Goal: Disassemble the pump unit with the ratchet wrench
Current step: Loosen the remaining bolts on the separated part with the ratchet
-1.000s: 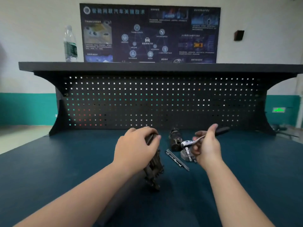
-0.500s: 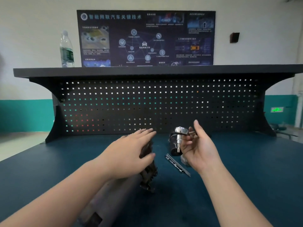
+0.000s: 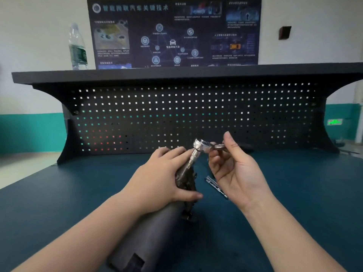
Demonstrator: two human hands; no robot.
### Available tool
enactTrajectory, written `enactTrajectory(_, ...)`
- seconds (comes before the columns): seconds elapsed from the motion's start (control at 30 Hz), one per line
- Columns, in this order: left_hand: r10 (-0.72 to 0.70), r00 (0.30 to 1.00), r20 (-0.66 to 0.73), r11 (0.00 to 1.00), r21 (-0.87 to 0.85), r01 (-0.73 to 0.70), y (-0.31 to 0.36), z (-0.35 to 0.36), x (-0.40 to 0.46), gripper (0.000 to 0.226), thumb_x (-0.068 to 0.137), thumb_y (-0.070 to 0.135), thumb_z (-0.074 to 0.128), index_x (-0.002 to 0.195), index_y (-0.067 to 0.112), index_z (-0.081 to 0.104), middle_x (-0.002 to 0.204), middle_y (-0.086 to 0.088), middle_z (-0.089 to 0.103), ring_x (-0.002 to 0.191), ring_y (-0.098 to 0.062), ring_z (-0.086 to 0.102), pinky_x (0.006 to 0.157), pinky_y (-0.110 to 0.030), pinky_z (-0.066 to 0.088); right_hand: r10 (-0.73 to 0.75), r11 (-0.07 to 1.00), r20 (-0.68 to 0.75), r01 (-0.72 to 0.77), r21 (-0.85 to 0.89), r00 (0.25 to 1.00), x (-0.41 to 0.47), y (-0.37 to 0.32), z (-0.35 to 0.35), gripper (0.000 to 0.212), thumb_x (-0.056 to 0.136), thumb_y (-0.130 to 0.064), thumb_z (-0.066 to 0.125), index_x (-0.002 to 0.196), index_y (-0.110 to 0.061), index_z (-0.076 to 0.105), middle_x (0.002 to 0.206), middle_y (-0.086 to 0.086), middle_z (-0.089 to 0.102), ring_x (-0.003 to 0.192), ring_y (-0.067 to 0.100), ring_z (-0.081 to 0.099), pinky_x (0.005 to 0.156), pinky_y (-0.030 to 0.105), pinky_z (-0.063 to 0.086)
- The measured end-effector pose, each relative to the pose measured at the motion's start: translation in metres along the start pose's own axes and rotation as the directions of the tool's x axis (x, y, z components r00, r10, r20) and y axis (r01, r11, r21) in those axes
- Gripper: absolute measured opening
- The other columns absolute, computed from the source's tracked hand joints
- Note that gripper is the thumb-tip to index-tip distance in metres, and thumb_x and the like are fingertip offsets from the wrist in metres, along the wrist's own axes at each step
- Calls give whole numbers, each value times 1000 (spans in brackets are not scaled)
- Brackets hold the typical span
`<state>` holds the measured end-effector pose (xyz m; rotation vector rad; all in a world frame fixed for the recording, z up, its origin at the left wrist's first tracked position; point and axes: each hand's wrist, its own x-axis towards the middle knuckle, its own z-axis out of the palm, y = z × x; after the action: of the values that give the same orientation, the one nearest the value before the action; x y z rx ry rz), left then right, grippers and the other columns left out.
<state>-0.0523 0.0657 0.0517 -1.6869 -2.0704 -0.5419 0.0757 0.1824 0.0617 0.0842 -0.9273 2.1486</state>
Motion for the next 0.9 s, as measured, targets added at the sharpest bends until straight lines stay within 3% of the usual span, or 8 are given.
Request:
enactTrajectory(0.13,-149,982,-114,986,62,157,25,7,1,83,56,82,56,128,47,35,117,26,44,114,-15,32,77,-34,49,-77,995,-3,77,-66,997,-1,7,1,27,75,-28,66,60,-6,69,65,8,67,51,11,61,45,17,48)
enactTrajectory(0.27,-249,952,-178,935,213,285,52,18,14,87,64,81,55,131,27,42,124,6,50,124,-32,37,108,-48,30,-163,987,-106,163,-7,981,2,-1,-1,41,87,-25,61,47,-14,65,57,4,63,43,8,53,40,16,41)
enactTrajectory(0.4,-211,960,-185,942,224,251,50,20,16,100,67,87,40,144,24,32,135,4,46,131,-24,33,117,-45,15,-204,978,-140,197,-64,969,5,-11,-9,38,94,-24,56,60,-8,61,57,4,62,43,8,52,40,16,41)
enactTrajectory(0.47,-178,959,-221,952,209,225,41,20,12,97,66,88,34,143,29,33,131,11,47,125,-16,37,110,-36,27,-187,979,-136,174,-107,973,8,-7,-14,34,94,-23,56,65,-6,58,57,5,62,43,9,52,39,16,41)
enactTrajectory(0.53,-183,943,-278,959,163,234,36,19,11,84,65,87,33,132,37,41,121,19,50,115,-10,40,86,-26,39,-171,978,-122,154,-139,978,10,-1,-16,33,93,-24,56,67,-4,59,56,5,61,43,9,52,39,17,40)
enactTrajectory(0.6,-207,935,-288,956,143,255,37,18,10,75,64,87,35,122,41,46,111,23,52,108,-7,39,69,-23,34,-169,979,-106,155,-131,980,10,3,-16,32,89,-27,59,68,-3,60,56,5,61,44,9,53,39,17,41)
enactTrajectory(0.73,-195,945,-264,975,49,215,38,18,8,70,62,84,42,115,40,49,103,24,53,109,-6,38,71,-22,37,-183,981,-36,181,-63,982,6,4,-12,33,77,-33,63,74,0,60,61,5,64,47,9,56,43,17,45)
enactTrajectory(0.9,-145,964,-223,987,40,158,40,15,7,59,65,73,44,108,34,58,103,18,56,106,-11,40,83,-22,40,-247,948,9,244,-206,969,1,7,-8,38,78,-36,60,77,2,60,60,6,63,48,10,56,45,19,45)
